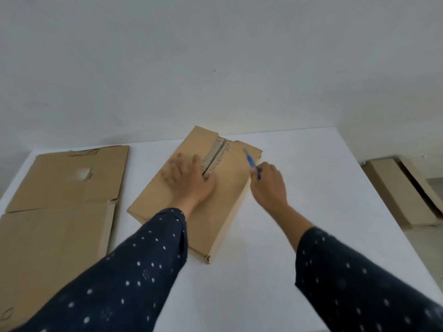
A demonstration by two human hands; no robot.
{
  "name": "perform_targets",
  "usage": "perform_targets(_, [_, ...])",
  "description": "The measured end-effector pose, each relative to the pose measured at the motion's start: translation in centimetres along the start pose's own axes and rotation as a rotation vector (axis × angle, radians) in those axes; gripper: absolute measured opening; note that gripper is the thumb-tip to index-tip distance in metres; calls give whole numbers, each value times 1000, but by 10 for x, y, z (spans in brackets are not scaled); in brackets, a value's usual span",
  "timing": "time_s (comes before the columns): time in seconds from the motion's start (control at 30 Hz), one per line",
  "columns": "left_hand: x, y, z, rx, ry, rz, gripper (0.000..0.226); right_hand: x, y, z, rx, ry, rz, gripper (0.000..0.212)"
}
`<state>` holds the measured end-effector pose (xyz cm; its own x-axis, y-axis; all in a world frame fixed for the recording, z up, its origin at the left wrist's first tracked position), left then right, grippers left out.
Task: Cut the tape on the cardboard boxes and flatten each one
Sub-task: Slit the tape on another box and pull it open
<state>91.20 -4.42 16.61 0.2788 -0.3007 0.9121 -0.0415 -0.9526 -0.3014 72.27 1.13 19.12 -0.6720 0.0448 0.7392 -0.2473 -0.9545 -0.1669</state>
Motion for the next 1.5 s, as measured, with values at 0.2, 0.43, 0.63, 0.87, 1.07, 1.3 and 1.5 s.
perform_targets(0.2, [-40,-17,-70,-72,139,80,106,24,76,-1,86,-60,285,21])
perform_targets(0.43, [-36,-12,-46,-153,100,-44,89,39,93,-9,118,-226,331,28])
perform_targets(0.63, [-45,-5,-62,-46,70,-294,83,44,99,-27,54,-59,599,31])
perform_targets(0.87, [-58,4,-70,66,69,-286,66,32,119,-21,272,-270,474,34])
perform_targets(1.07, [-59,3,-71,69,58,-322,63,29,122,-15,336,-372,448,31])
perform_targets(1.3, [-58,3,-71,76,52,-316,60,36,115,0,311,-487,413,23])
perform_targets(1.5, [-57,2,-71,82,60,-288,61,41,112,9,290,-597,436,18])
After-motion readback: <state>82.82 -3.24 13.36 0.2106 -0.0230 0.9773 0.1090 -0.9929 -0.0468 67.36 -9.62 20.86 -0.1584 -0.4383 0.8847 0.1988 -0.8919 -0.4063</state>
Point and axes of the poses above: each hand's wrist, its own y-axis towards the middle knuckle, its own x-axis out of the back of the hand, z = x × y, the point moved 1 cm from there along y, towards the middle knuckle, and after that the axes turned 8 degrees about z, right-handed, at the moved point
